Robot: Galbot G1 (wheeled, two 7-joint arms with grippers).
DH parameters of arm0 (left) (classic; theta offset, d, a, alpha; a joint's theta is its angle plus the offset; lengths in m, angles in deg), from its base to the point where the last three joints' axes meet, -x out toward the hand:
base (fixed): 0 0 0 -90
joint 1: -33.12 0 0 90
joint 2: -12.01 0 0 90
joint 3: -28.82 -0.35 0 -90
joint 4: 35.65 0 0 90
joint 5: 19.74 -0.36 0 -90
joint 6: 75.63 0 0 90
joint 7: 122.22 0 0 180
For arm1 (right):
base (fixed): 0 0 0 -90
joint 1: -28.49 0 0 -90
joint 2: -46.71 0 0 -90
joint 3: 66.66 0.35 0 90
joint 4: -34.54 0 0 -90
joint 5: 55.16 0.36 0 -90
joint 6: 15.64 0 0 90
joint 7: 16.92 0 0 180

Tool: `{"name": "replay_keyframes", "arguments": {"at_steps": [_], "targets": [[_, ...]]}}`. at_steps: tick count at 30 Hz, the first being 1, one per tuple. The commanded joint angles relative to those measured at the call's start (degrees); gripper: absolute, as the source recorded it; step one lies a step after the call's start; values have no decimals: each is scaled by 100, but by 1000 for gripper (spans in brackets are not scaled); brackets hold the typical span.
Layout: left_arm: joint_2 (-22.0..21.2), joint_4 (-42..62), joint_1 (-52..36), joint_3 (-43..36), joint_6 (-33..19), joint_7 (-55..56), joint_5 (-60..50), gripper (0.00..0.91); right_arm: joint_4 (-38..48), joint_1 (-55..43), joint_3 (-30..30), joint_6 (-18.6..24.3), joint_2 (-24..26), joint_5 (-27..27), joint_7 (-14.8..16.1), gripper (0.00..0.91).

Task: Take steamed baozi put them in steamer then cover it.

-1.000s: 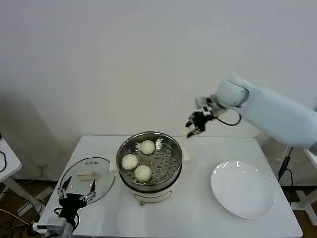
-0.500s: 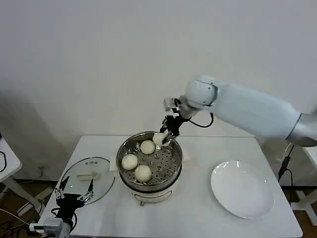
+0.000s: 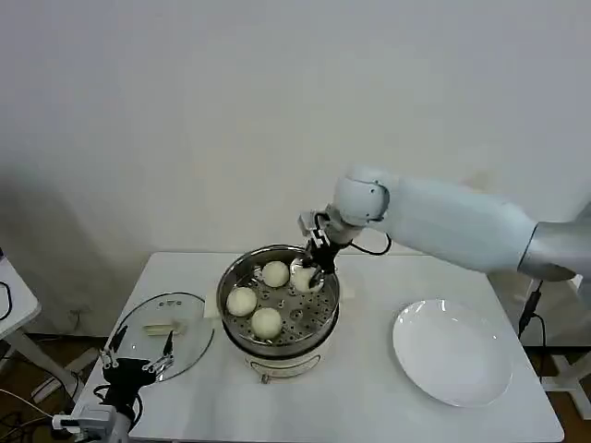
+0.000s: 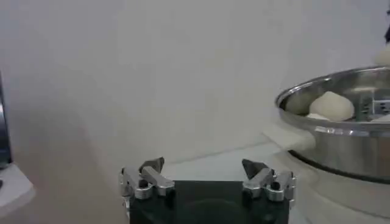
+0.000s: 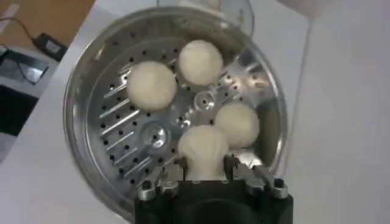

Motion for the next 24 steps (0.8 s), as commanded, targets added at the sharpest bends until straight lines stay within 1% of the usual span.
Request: {"name": "replay_keyframes", "arguments": {"at_steps": [1,12,13,14,15,24], "targets": [[6,38,-32,10,-2,-5,3,907,-56,113,-269,-28,-48,-131,-25,423],[12,194,-86,7,-10,-1,12,907,150,219,-337,16,-248,-210,-65,433],[17,203,-90,6,-12,-3,15,907,163,225,-338,19,-262,-223,-64,484],[22,204,-89,7,-11,-4,17,907,181,232,-337,28,-276,-235,-59,564],[24,203,-89,8,-11,-8,20,907,179,237,-339,32,-276,-235,-57,907],[10,261,-125,-9,-10,-7,19,907,130,194,-305,65,-206,-203,-119,907]]}}
